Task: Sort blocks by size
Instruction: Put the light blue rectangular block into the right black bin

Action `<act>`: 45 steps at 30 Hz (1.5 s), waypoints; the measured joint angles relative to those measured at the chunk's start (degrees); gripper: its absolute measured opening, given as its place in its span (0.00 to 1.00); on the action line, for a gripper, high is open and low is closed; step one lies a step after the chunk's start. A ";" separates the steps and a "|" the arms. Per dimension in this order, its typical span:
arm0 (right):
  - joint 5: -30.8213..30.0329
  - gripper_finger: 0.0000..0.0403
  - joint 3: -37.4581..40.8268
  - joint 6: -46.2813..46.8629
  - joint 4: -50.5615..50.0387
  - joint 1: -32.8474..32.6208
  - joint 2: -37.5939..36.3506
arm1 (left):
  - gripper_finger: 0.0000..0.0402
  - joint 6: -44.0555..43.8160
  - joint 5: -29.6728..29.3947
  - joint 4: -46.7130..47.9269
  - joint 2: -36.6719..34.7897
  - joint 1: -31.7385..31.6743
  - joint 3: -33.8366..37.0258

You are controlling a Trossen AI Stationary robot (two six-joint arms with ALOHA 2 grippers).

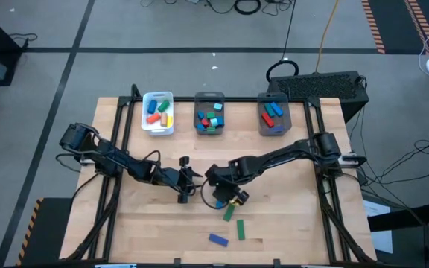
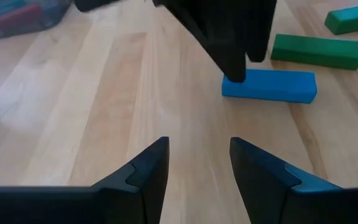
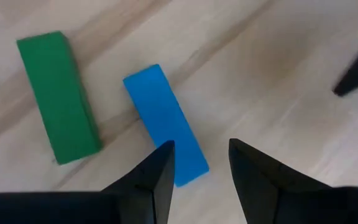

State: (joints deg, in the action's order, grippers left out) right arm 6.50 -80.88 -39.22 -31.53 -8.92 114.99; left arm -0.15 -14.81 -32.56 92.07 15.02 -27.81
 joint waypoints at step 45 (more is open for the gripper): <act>1.82 0.20 0.06 9.02 -0.74 -0.23 3.42 | 0.43 -1.00 -0.37 0.55 0.02 -0.01 -0.02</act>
State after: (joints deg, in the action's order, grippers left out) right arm 8.31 -80.82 -30.20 -32.27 -9.16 118.40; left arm -1.15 -15.17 -32.01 92.09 15.00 -27.83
